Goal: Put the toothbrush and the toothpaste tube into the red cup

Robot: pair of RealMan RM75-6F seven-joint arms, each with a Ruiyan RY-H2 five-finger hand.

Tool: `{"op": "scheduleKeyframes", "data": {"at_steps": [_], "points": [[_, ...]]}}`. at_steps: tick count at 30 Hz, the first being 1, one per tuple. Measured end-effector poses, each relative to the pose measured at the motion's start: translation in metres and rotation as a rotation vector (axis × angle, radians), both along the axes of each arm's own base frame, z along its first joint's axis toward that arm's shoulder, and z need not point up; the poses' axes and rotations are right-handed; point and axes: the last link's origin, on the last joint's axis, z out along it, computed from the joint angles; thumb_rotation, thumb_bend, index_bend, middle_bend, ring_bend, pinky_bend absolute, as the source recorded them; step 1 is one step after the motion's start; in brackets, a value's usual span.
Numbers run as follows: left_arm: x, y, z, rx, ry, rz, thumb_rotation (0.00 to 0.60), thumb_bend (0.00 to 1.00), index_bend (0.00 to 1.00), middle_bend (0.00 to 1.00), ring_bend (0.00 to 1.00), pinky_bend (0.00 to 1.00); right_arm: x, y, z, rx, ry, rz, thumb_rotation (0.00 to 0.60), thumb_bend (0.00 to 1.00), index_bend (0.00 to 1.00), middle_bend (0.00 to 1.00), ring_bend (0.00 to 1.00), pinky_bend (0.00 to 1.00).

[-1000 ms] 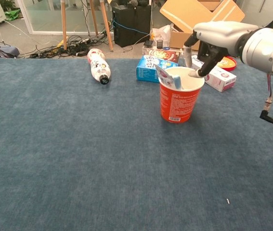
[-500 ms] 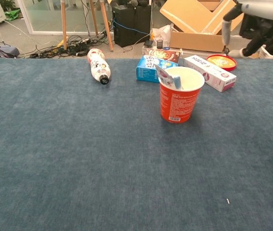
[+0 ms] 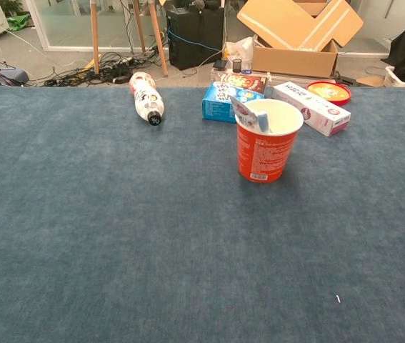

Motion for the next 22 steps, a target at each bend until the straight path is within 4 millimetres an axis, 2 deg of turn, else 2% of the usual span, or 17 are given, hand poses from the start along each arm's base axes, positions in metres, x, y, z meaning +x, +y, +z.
{"op": "scheduleKeyframes", "data": {"at_steps": [2, 5, 18, 22], "points": [[0.000, 0.001, -0.001, 0.000, -0.003, -0.007, 0.600, 0.17, 0.32, 0.32, 0.21, 0.28, -0.008, 0.008, 0.001, 0.005, 0.002, -0.020, 0.600, 0.14, 0.12, 0.32, 0.24, 0.56], [0.001, 0.002, -0.003, 0.000, -0.011, -0.021, 0.600, 0.17, 0.32, 0.32, 0.21, 0.28, -0.017, 0.020, 0.002, -0.003, 0.000, -0.025, 0.600, 0.14, 0.12, 0.28, 0.20, 0.53], [-0.003, 0.008, -0.009, -0.017, -0.025, -0.037, 0.600, 0.17, 0.32, 0.32, 0.21, 0.28, -0.038, 0.066, 0.009, -0.151, -0.120, 0.121, 0.600, 0.14, 0.12, 0.27, 0.20, 0.52], [-0.004, 0.008, -0.011, -0.020, -0.018, -0.030, 0.600, 0.17, 0.32, 0.32, 0.21, 0.28, -0.045, 0.073, 0.011, -0.166, -0.165, 0.122, 0.600, 0.14, 0.12, 0.27, 0.20, 0.52]]}}
